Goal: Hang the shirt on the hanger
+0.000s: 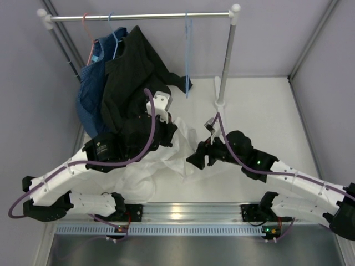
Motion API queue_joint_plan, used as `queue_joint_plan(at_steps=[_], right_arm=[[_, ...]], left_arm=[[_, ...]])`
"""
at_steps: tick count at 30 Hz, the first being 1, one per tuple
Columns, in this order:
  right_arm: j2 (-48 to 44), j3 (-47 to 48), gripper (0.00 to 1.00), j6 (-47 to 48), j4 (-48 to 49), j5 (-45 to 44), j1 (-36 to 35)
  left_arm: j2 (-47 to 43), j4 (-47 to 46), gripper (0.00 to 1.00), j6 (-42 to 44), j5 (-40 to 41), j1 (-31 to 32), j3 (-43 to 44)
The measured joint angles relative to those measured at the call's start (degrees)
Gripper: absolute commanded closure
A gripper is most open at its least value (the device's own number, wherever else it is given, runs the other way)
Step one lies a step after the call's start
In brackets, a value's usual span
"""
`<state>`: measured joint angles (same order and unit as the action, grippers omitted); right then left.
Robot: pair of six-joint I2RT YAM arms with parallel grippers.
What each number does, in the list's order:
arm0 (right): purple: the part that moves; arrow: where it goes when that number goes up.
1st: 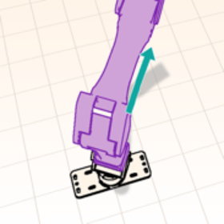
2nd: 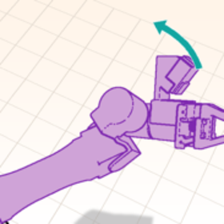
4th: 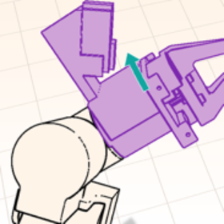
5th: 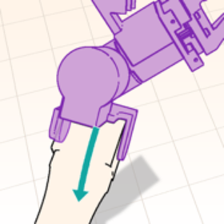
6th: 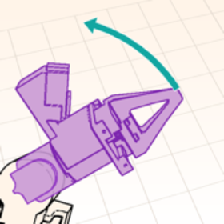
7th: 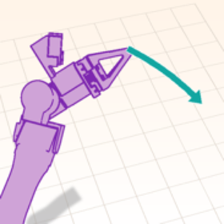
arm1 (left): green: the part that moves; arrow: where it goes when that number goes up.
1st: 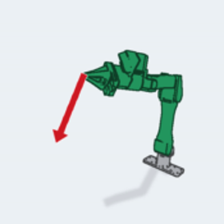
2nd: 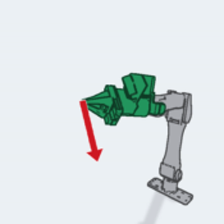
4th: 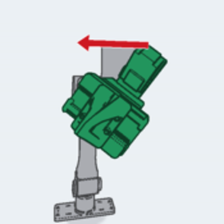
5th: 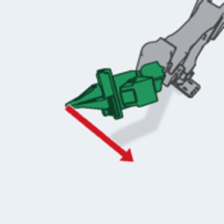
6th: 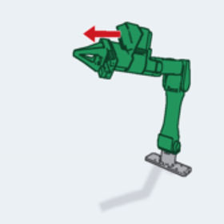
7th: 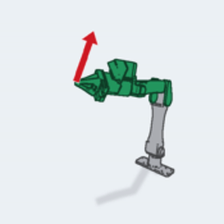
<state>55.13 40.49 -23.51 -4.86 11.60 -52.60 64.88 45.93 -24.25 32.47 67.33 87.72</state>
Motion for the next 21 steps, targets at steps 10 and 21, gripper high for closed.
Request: queue_joint_plan(at_steps=[10, 21], right_arm=[[8.9, 0.6, 1.00, 1.9, 5.3, -15.4, -2.6], [4.3, 45.5, 1.00, 8.9, -22.8, -25.7, -2.8]], left_arm=[[-0.5, -0.5, 1.00, -1.7, 1.9, 0.0, -0.7], [-13.9, -13.9, 1.00, 6.8, 3.1, 0.0, -3.9]])
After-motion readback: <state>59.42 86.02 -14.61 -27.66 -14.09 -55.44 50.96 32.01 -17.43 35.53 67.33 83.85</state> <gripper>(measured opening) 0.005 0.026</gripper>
